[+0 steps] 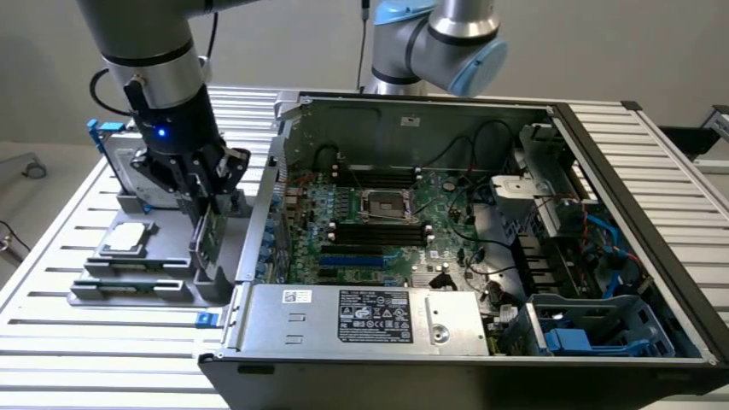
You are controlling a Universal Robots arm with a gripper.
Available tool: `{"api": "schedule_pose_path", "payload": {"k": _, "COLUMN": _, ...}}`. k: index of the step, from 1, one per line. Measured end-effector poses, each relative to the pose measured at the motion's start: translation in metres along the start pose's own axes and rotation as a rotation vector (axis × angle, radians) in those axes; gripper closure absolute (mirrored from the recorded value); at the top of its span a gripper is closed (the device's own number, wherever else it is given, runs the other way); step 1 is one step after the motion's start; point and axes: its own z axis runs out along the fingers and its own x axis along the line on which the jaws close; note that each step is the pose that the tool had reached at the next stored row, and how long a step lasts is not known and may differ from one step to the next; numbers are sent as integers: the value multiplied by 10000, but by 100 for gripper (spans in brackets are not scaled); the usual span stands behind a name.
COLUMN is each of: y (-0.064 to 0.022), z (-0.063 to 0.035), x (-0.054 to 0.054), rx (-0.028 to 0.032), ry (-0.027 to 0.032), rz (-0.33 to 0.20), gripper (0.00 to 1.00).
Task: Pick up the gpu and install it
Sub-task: 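Pick up the gpu and move the gpu toward the slot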
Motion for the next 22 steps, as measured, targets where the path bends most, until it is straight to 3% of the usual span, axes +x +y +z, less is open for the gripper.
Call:
{"api": "schedule_pose_path", "payload": {"k": 12, "y": 19, "z": -543, "x": -3, "rx": 0, "ry": 0, "rz": 0, "gripper": 74}}
{"api": "schedule_pose_path", "payload": {"k": 22, "y": 32, "z": -1001, "x": -145, "rx": -1, "ry": -2, "rz": 1, "gripper": 74}}
